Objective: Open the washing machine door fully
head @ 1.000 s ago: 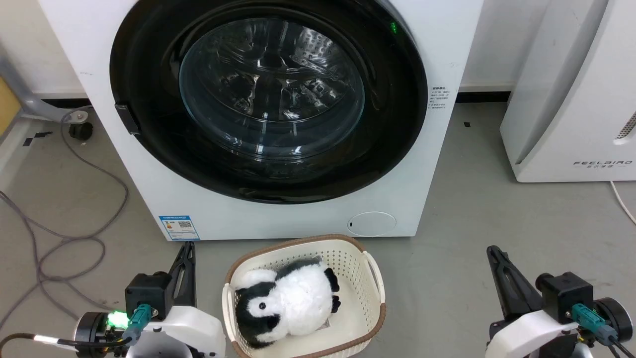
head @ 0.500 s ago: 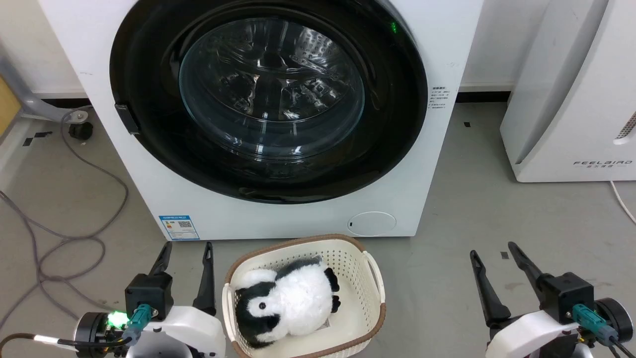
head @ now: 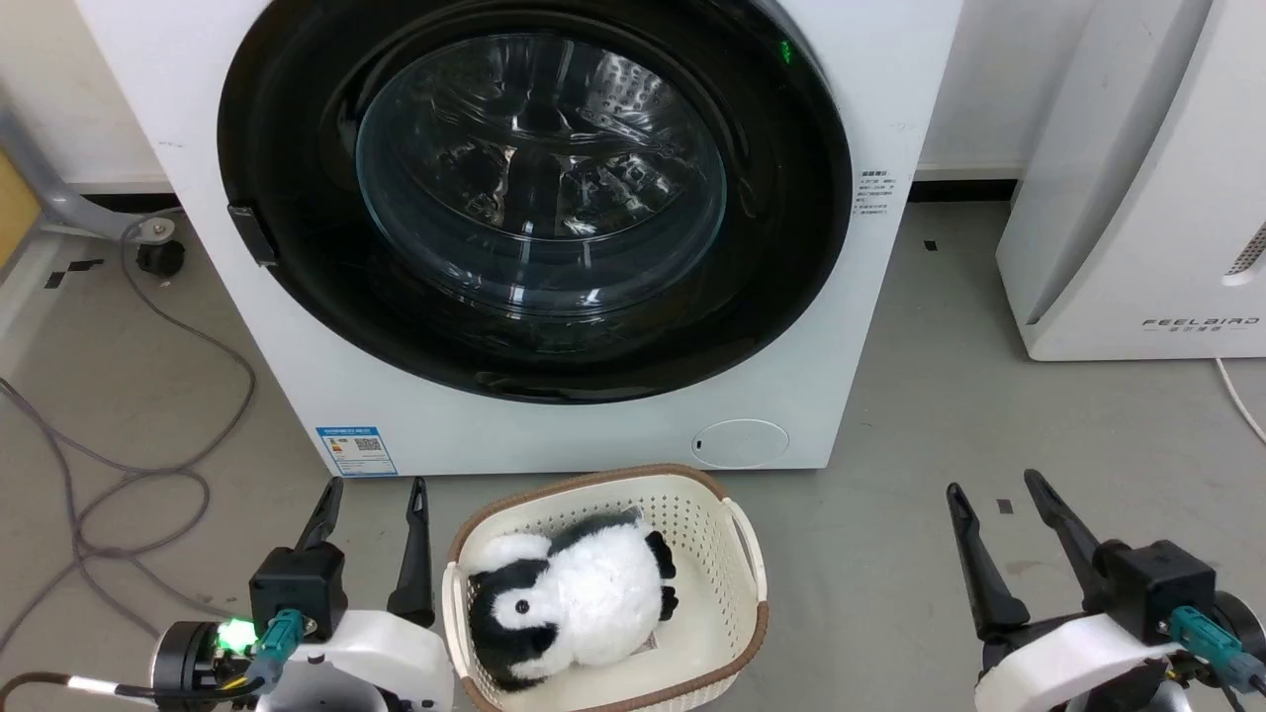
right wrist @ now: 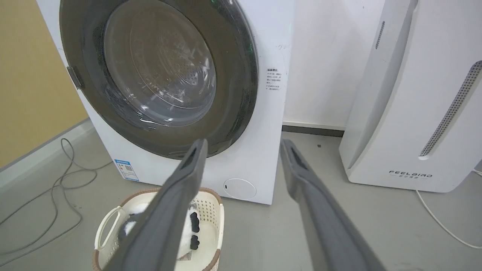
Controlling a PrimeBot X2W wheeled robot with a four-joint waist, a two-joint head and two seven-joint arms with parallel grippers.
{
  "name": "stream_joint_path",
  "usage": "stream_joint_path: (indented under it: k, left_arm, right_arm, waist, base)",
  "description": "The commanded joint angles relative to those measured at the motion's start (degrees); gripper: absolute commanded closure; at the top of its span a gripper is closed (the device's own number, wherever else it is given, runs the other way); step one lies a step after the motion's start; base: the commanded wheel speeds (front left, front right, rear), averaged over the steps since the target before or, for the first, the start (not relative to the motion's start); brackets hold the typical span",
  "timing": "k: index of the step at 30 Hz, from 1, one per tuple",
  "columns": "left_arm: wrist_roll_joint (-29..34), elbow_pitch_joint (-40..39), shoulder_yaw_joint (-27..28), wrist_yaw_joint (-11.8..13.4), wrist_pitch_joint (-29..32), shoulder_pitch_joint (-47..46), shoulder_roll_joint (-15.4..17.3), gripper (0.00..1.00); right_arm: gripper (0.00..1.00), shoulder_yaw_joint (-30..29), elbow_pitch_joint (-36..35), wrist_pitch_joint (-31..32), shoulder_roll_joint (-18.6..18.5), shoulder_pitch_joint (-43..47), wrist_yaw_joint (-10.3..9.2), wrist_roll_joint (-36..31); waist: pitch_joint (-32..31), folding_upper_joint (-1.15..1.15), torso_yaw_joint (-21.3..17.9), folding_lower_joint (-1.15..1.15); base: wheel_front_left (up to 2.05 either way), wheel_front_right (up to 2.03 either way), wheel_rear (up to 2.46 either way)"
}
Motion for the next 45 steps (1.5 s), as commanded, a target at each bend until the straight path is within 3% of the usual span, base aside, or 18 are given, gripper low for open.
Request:
stream_joint_path:
  k: [1,3,4,5,13,34,45]
  left_arm:
    - [-0.5,-0.2,-0.1,0.5,-0.5,-0.1,0.0,0.0]
    - [-0.6,-0.2,-0.2,0.7,-0.8,-0.1,0.0,0.0]
    - [-0.7,-0.2,-0.2,0.7,-0.9,-0.1,0.0,0.0]
    - [-0.7,-0.2,-0.3,0.8,-1.0,-0.1,0.0,0.0]
    - [-1.2,-0.2,-0.7,1.5,-2.0,0.0,0.0,0.0]
    - [-2.3,-0.3,-1.7,3.1,-4.5,-0.2,0.0,0.0]
    - [-2.5,-0.6,-2.4,3.6,-5.9,-1.7,0.0,0.0]
  right_arm:
    - [0.0,-0.1,-0.6,-0.5,0.0,0.0,0.01,0.9]
    - [0.0,-0.1,-0.8,-0.8,0.0,0.0,0.01,1.5]
    - [0.67,-0.1,-1.0,-0.9,0.0,0.0,0.01,1.9]
    - [1.0,-0.1,-1.1,-1.0,0.0,0.0,0.01,2.4]
    - [1.0,-0.2,-1.7,-2.0,0.0,0.1,0.01,9.2]
    - [1.0,-0.6,1.2,-2.3,0.0,-1.1,0.02,48.5]
    - [1.0,-6.4,7.2,2.0,0.0,-7.6,0.02,61.7]
  waist:
    - [0.0,0.0,0.0,0.0]
    - [0.0,0.0,0.0,0.0]
    - [0.0,0.0,0.1,0.0]
    - [0.0,0.0,0.1,0.0]
    - [0.0,0.0,0.1,0.0]
    - [0.6,0.0,0.7,0.0]
    - [2.9,0.0,1.9,0.0]
  base:
    - [0.0,0.0,0.0]
    - [0.0,0.0,0.0]
    - [0.0,0.0,0.0]
    - [0.0,0.0,0.0]
    - [0.0,0.0,0.0]
    - [0.0,0.0,0.0]
    - [0.0,0.0,0.0]
